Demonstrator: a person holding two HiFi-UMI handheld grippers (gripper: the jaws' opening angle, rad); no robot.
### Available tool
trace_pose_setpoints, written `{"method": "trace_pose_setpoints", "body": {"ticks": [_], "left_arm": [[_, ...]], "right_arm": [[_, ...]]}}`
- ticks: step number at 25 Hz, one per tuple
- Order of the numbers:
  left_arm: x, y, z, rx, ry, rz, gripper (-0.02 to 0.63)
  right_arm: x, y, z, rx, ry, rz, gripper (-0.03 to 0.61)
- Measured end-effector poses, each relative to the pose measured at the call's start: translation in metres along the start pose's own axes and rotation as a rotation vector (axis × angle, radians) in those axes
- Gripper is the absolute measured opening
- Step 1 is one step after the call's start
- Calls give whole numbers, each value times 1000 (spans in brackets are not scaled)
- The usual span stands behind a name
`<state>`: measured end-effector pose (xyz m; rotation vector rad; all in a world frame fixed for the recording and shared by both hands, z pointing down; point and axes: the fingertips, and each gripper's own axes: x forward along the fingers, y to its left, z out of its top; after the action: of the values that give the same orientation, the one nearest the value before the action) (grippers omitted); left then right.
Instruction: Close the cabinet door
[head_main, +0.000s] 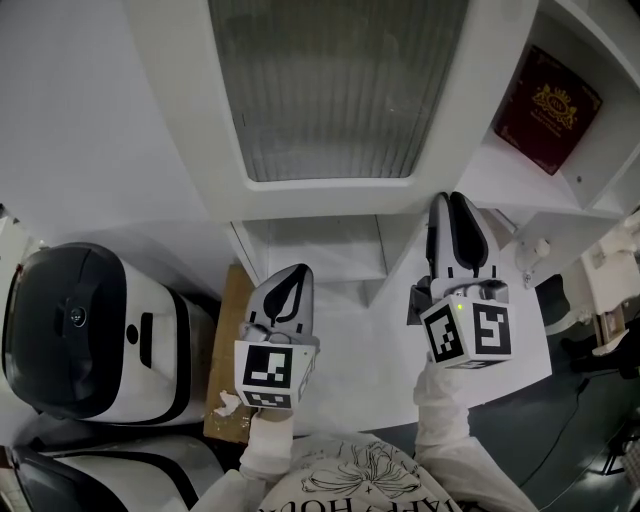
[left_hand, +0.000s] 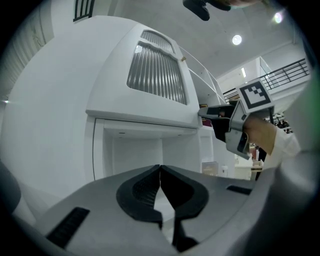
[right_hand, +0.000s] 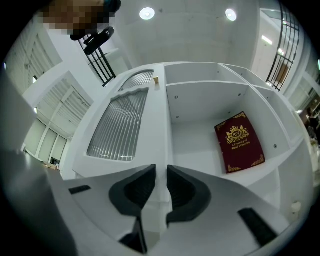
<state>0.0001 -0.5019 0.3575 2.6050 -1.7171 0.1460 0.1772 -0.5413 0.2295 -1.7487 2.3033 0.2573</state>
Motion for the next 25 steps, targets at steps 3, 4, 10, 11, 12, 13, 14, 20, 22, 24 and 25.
{"method": "trace_pose_setpoints", "body": {"ticks": [3, 4, 10, 11, 12, 13, 14, 20, 22, 24, 25], "left_arm": [[-2, 3, 0, -1, 0, 7, 5], [-3, 4, 1, -1, 0, 9, 5], [-8, 2, 6, -1, -13, 13, 5], [-10, 1, 7, -1, -16, 12, 5], [-11, 0, 8, -1, -18, 11, 5], [-13, -2, 9, 0, -20, 9, 5], [-15, -2, 9, 1, -22, 9, 5], [-30, -5, 17, 9, -43, 23, 5], [-36, -7, 19, 10, -50, 26, 5], [-42, -10, 22, 11, -57, 27, 5], [-45, -12, 23, 11, -61, 27, 5]], "right_arm": [[0, 0, 0, 0, -2, -8, 71], [1, 1, 0, 3, -2, -10, 71], [0, 2, 0, 7, -2, -26, 59], [-1, 3, 1, 1, 1, -33, 58], [-4, 4, 3, -6, 1, -39, 58], [-7, 5, 5, -13, -2, -45, 58], [-10, 6, 7, -21, -5, -50, 58], [-32, 13, 0, -24, 20, -60, 58], [-41, 16, -3, -20, 35, -62, 58], [-51, 18, -5, -13, 50, -68, 58], [-56, 18, -6, -13, 57, -74, 58]]}}
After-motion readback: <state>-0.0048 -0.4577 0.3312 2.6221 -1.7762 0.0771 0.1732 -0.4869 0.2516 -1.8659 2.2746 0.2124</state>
